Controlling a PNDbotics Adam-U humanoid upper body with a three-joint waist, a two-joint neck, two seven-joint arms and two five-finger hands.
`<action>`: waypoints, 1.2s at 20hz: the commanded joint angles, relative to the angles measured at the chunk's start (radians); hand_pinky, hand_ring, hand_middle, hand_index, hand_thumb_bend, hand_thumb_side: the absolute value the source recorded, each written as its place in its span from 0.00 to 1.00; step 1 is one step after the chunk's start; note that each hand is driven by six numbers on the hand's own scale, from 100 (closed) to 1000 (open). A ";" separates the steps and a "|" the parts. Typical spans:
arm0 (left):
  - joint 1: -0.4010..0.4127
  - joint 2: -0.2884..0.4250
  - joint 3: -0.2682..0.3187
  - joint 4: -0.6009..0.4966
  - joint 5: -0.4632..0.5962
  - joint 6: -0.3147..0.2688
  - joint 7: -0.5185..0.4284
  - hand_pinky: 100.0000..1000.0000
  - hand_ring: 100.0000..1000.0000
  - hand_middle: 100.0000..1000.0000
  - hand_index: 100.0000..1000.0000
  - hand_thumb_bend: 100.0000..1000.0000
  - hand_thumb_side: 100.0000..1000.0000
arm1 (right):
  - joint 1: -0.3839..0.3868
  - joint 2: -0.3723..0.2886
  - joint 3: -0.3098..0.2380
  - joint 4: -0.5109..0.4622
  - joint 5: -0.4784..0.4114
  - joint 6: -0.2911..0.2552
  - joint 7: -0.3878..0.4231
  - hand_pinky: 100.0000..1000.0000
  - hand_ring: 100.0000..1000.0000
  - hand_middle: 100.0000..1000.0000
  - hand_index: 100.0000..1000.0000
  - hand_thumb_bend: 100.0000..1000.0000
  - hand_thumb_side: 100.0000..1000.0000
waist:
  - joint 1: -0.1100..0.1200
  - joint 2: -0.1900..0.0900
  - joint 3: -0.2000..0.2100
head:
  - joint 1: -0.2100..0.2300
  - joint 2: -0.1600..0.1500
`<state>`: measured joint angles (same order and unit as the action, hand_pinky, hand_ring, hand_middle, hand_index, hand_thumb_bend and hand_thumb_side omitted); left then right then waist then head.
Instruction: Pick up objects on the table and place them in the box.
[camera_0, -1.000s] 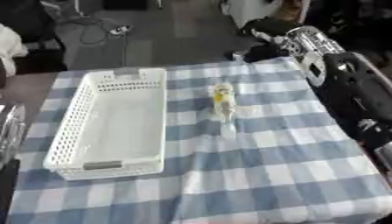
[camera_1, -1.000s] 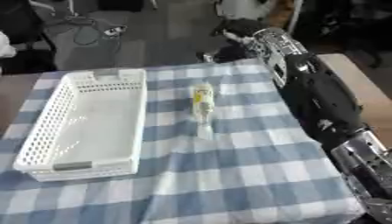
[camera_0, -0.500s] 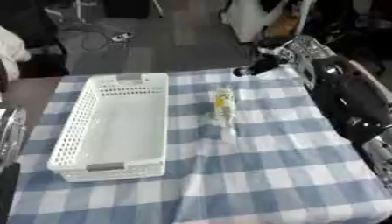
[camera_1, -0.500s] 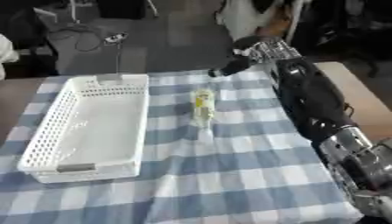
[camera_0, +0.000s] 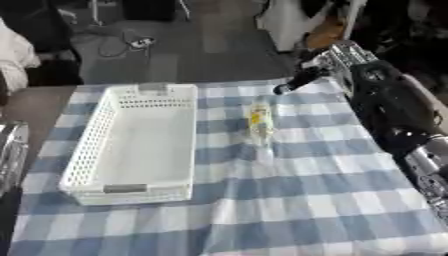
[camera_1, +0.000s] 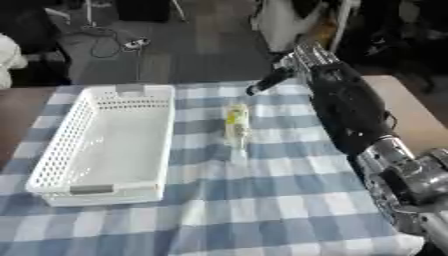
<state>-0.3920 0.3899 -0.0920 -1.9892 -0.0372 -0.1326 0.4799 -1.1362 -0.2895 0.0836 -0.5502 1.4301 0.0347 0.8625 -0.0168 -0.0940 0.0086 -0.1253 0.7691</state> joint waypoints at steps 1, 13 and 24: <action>-0.021 0.003 -0.001 -0.011 0.006 -0.002 -0.005 0.64 0.54 0.81 0.76 0.08 1.00 | -0.028 -0.003 -0.017 -0.002 0.004 0.009 0.040 1.00 0.91 0.86 0.90 0.46 1.00 | -0.001 -0.005 0.004 | -0.015 0.001; -0.034 -0.003 -0.003 -0.011 0.006 -0.002 -0.008 0.64 0.55 0.81 0.76 0.08 1.00 | -0.018 0.030 -0.010 0.062 -0.025 0.001 0.044 0.99 0.87 0.76 0.79 0.19 1.00 | -0.002 0.001 0.016 | -0.013 0.001; -0.053 -0.017 -0.007 -0.011 0.004 -0.005 -0.012 0.65 0.55 0.81 0.76 0.09 1.00 | -0.018 0.047 -0.001 0.073 -0.039 -0.013 0.044 0.97 0.84 0.74 0.77 0.18 1.00 | -0.005 0.005 0.033 | -0.009 0.001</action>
<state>-0.4244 0.3713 -0.0982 -1.9893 -0.0331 -0.1349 0.4726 -1.1321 -0.2287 0.0811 -0.4674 1.3932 0.0261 0.9074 -0.0239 -0.0822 0.0408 -0.1326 0.7691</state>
